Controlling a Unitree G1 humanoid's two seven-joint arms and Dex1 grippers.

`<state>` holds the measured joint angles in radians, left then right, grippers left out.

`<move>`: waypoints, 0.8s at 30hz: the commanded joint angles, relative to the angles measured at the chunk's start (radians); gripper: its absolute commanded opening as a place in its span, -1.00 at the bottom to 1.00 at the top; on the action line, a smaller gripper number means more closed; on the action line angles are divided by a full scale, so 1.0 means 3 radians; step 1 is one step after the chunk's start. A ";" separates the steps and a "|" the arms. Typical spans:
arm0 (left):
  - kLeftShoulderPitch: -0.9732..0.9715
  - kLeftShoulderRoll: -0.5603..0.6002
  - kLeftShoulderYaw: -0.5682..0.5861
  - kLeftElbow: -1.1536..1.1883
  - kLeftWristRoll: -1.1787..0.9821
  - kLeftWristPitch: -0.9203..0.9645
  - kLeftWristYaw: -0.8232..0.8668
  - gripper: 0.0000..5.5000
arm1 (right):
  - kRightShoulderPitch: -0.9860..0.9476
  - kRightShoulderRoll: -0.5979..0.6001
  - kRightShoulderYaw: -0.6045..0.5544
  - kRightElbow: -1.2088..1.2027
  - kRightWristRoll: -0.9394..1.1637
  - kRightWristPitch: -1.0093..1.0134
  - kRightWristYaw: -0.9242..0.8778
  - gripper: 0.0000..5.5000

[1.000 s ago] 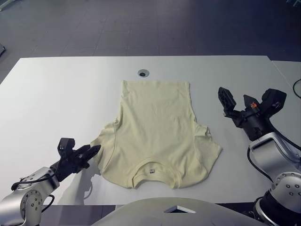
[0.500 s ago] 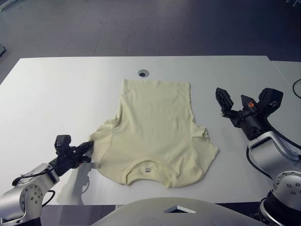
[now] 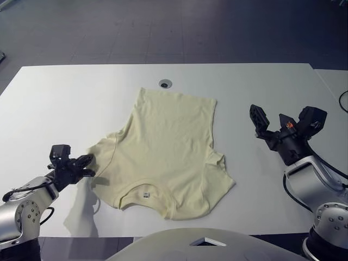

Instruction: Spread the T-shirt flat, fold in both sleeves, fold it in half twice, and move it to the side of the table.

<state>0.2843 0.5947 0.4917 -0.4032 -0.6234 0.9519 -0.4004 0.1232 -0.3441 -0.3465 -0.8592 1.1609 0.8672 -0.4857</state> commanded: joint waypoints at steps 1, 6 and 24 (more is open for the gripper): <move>-0.0104 0.0136 -0.0072 -0.0278 -0.0011 0.0139 0.0033 -1.00 | 0.0144 0.0109 0.0162 -0.0124 -0.0088 -0.0118 -0.0089 0.96; -0.0060 0.0293 -0.0159 -0.0699 -0.0101 0.0428 0.0002 -1.00 | 0.0237 0.0165 0.0282 -0.0177 -0.0210 -0.0238 -0.0133 0.96; -0.0106 -0.0218 -0.0515 -0.1602 -0.0444 0.1101 0.0511 -1.00 | 0.0164 0.0109 0.0438 -0.0084 -0.0260 -0.0313 -0.0100 0.96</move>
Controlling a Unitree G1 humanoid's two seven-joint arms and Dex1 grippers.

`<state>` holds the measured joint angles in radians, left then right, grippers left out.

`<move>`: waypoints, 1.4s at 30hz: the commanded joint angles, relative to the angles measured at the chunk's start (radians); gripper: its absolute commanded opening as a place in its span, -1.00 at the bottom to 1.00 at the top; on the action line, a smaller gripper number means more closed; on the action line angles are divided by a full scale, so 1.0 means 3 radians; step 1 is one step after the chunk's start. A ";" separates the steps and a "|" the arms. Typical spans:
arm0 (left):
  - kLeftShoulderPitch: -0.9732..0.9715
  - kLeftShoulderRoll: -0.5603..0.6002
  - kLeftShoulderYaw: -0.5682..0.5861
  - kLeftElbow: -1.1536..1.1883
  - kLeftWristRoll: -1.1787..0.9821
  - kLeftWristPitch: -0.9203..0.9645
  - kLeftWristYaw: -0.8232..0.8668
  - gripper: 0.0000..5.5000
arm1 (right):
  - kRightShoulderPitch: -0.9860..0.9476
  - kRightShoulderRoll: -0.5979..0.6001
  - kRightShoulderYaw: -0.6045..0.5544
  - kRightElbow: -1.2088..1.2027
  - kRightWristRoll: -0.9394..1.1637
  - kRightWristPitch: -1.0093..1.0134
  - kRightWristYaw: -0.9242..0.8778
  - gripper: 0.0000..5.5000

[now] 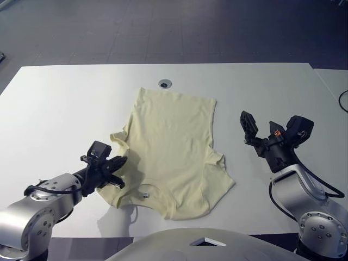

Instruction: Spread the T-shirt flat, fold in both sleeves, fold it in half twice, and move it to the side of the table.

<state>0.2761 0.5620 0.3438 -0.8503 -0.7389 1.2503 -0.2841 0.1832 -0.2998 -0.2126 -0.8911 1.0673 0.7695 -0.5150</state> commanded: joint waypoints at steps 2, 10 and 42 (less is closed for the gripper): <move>-0.0175 -0.0201 -0.0063 -0.0135 -0.0078 0.0160 0.0216 -1.00 | -0.0043 -0.0043 0.0011 0.0028 0.0063 0.0016 -0.0002 0.96; -0.0466 -0.0615 -0.0112 -0.0203 -0.0358 0.0551 0.0440 -0.85 | -0.0069 -0.0073 0.0037 0.0045 0.0110 0.0018 -0.0019 0.96; -0.1169 -0.0925 0.0836 0.0488 0.0101 0.0275 0.0958 0.96 | 0.1535 -0.0705 0.0753 0.0091 0.1034 -0.0095 0.0007 0.31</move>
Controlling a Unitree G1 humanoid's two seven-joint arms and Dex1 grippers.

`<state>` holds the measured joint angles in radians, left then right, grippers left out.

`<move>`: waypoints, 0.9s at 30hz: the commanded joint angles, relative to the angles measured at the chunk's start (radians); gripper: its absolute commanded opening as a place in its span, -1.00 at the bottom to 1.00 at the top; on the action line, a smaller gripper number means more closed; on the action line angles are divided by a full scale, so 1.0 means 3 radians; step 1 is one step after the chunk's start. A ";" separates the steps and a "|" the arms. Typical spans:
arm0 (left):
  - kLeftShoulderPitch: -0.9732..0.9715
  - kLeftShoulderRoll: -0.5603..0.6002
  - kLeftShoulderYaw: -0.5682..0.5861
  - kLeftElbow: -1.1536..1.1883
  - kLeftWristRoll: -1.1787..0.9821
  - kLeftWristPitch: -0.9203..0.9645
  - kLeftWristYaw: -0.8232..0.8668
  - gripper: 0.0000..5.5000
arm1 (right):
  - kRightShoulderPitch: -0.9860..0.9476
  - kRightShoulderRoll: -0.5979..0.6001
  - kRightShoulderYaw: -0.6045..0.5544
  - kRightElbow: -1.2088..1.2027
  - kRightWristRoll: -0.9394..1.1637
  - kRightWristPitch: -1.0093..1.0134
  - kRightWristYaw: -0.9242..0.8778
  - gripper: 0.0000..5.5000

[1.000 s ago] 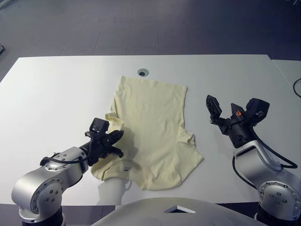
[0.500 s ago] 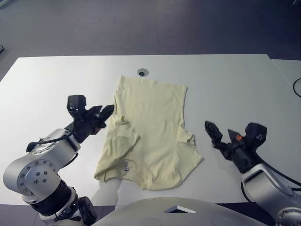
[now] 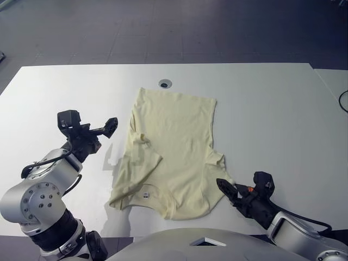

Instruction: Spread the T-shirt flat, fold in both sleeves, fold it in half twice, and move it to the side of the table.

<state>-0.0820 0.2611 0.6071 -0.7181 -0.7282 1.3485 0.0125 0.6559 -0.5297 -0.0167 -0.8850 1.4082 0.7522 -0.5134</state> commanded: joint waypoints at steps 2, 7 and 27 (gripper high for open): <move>0.0052 0.0102 -0.0057 0.0082 0.0091 -0.0092 -0.0045 0.96 | -0.0028 0.0082 0.0123 0.0085 -0.0155 -0.0069 0.0014 0.19; 0.0096 0.0098 -0.0101 0.0095 0.0129 -0.0149 -0.0067 0.96 | -0.0019 0.0117 0.0146 0.0129 -0.0255 -0.0104 0.0044 -0.10; 0.0202 0.0010 -0.0147 0.0174 0.0260 -0.0419 -0.0011 0.96 | -0.0184 0.0008 -0.0108 0.0299 -0.0235 -0.0081 0.0021 -0.99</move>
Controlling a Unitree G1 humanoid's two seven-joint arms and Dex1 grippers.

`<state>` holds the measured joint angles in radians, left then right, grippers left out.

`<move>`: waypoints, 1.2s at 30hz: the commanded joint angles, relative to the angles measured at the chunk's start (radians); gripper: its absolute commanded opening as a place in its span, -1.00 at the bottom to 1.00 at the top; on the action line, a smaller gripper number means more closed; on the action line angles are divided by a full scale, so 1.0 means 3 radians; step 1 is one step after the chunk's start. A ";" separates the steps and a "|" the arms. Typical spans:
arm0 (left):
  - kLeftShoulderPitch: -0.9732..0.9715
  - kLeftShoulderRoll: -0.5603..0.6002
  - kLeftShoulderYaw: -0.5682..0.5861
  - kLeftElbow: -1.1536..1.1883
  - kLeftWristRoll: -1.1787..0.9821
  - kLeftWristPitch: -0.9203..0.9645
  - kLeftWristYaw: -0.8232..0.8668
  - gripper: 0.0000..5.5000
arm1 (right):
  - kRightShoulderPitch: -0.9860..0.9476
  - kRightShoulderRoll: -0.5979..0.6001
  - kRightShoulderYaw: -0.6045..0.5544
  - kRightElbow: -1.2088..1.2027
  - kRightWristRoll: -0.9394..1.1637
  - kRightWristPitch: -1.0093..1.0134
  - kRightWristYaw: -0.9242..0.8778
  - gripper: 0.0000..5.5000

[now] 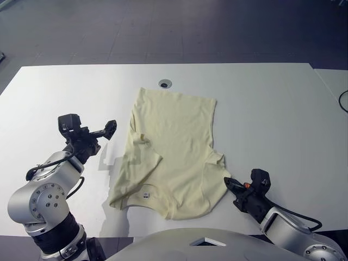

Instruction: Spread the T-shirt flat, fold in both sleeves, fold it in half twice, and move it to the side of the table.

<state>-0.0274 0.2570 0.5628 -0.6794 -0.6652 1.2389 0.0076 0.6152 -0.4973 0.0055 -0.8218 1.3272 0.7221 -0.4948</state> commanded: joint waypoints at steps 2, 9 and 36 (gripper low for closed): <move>0.0041 0.0005 0.0005 0.0031 0.0059 -0.0076 0.0017 0.96 | -0.0106 -0.0184 -0.0325 0.0177 0.0058 0.0041 -0.0008 -0.99; 0.0089 -0.0058 -0.0018 -0.0002 0.0078 -0.0130 0.0046 0.96 | -0.0347 -0.0602 -0.0895 0.0584 0.0061 0.0207 0.0307 -0.99; 0.0106 -0.0150 -0.0321 0.0046 0.0090 -0.0220 0.0128 0.96 | -0.2053 0.0141 0.0995 0.0291 0.0761 0.0100 -0.0659 -0.75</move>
<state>0.0164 0.2124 0.4809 -0.6777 -0.6478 1.1771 0.0434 0.0328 -0.4898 0.2783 -0.7512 1.5380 0.7504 -0.7018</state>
